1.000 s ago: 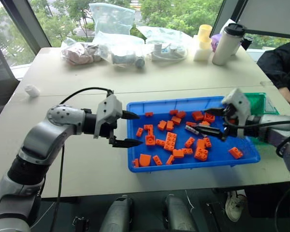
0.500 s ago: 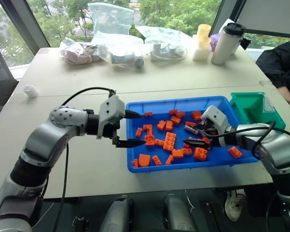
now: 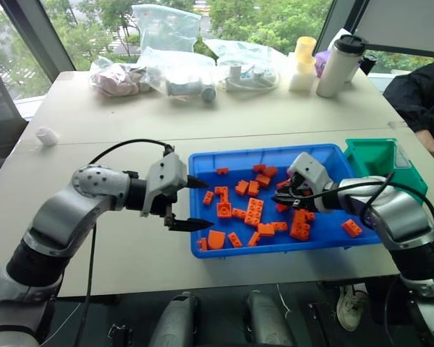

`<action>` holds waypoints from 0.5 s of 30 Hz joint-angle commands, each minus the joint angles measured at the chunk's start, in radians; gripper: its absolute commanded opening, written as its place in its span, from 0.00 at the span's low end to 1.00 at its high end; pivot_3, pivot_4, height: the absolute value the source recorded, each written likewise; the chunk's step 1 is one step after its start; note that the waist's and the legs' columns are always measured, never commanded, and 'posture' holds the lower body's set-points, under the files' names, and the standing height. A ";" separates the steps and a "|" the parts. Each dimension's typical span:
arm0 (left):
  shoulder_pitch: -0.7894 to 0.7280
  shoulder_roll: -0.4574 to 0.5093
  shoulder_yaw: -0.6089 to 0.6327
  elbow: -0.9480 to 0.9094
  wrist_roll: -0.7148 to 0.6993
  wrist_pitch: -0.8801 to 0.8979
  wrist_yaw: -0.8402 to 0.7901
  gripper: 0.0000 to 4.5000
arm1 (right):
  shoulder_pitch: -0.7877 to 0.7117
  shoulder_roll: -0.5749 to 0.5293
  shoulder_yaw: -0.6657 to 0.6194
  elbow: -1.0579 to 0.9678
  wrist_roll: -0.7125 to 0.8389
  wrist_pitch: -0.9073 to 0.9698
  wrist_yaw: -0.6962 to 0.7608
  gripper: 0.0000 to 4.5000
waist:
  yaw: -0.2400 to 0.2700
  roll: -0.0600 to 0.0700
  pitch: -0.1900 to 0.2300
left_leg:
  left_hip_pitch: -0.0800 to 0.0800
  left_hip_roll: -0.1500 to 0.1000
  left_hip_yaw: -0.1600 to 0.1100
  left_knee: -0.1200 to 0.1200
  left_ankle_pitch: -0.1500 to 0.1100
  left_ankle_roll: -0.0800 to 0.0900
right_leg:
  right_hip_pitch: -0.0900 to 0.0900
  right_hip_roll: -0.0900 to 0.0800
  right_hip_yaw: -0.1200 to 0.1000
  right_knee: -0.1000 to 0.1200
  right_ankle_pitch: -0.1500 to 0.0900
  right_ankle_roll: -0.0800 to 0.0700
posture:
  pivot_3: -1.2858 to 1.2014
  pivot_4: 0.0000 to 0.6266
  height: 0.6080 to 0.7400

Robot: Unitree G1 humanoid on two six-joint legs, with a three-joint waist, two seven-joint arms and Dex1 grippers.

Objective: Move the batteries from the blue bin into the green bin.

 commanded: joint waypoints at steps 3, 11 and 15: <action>-0.013 0.002 0.012 -0.016 -0.003 -0.012 -0.010 1.00 | 0.002 -0.020 0.049 -0.012 -0.065 -0.012 -0.005 0.00 | -0.001 0.000 0.000 | 0.000 0.000 0.000 0.000 0.000 0.000 | 0.000 0.000 0.000 0.000 0.000 0.000 | 0.52 0.24 1.00; -0.005 -0.001 0.018 -0.010 -0.001 -0.019 -0.012 1.00 | -0.013 0.036 -0.115 -0.077 0.051 0.065 -0.017 0.20 | 0.000 0.000 0.000 | 0.000 0.000 0.000 0.000 0.000 0.000 | 0.000 0.000 0.000 0.000 0.000 0.000 | 0.52 0.24 1.00; 0.006 0.003 0.019 -0.012 0.000 -0.023 -0.017 1.00 | -0.015 0.022 -0.173 -0.112 0.089 0.118 -0.025 0.64 | 0.000 0.000 0.000 | 0.000 0.000 0.000 0.000 0.000 0.000 | 0.000 0.000 0.000 0.000 0.000 0.000 | 0.52 0.24 1.00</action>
